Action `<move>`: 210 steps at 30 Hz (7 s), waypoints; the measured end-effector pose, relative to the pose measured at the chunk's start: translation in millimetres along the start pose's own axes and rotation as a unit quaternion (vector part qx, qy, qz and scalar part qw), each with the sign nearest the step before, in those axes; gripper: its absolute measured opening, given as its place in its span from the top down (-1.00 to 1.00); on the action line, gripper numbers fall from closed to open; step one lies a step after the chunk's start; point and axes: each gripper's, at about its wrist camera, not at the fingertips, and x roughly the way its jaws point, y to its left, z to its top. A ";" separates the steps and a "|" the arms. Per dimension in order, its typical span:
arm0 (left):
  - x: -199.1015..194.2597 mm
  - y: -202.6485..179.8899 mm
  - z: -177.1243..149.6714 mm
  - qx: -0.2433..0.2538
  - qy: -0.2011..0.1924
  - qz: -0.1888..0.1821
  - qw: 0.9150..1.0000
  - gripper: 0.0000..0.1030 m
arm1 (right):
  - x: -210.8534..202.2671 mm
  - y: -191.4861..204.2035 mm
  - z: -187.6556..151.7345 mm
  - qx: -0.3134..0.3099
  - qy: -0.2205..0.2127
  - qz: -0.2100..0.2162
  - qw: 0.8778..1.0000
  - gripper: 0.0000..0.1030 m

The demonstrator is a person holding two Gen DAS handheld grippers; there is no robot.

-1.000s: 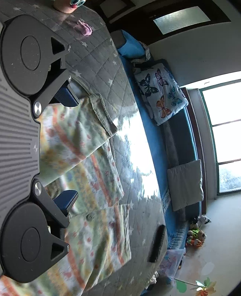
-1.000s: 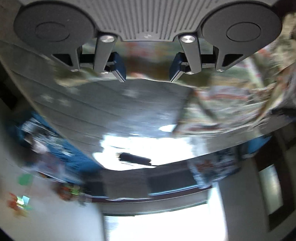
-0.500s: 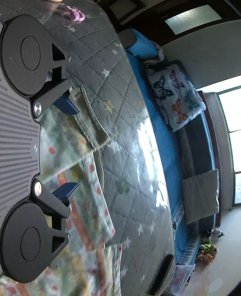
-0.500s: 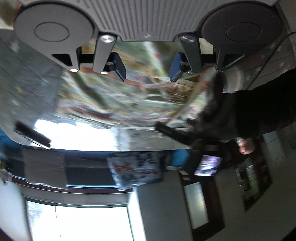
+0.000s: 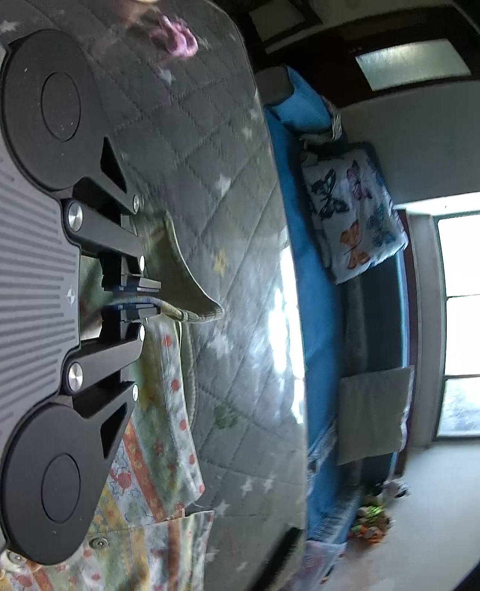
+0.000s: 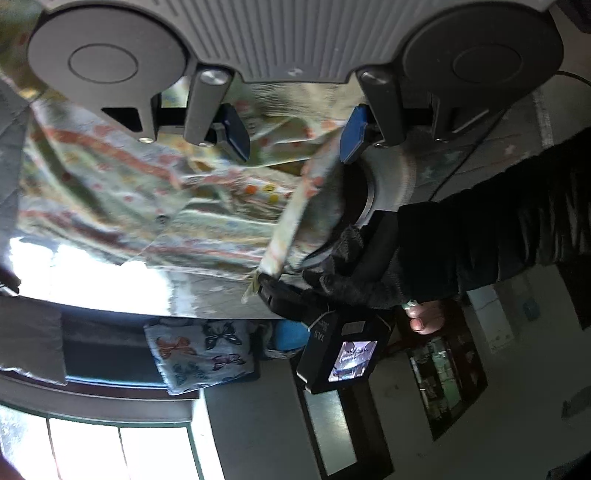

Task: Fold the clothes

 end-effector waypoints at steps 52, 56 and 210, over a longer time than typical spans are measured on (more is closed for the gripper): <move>-209.5 200.6 -210.4 -0.195 -0.036 0.128 0.972 0.87 | -17.6 59.4 -62.3 -0.059 0.093 0.000 0.994 0.56; -209.6 205.8 -212.0 -0.191 -0.027 0.131 0.973 0.81 | -21.9 61.5 -65.7 -0.067 0.095 -0.002 0.993 0.55; -72.8 16.8 -68.8 0.058 -0.023 -0.079 0.995 0.88 | 30.6 -128.2 29.4 0.047 0.030 -0.153 0.987 0.79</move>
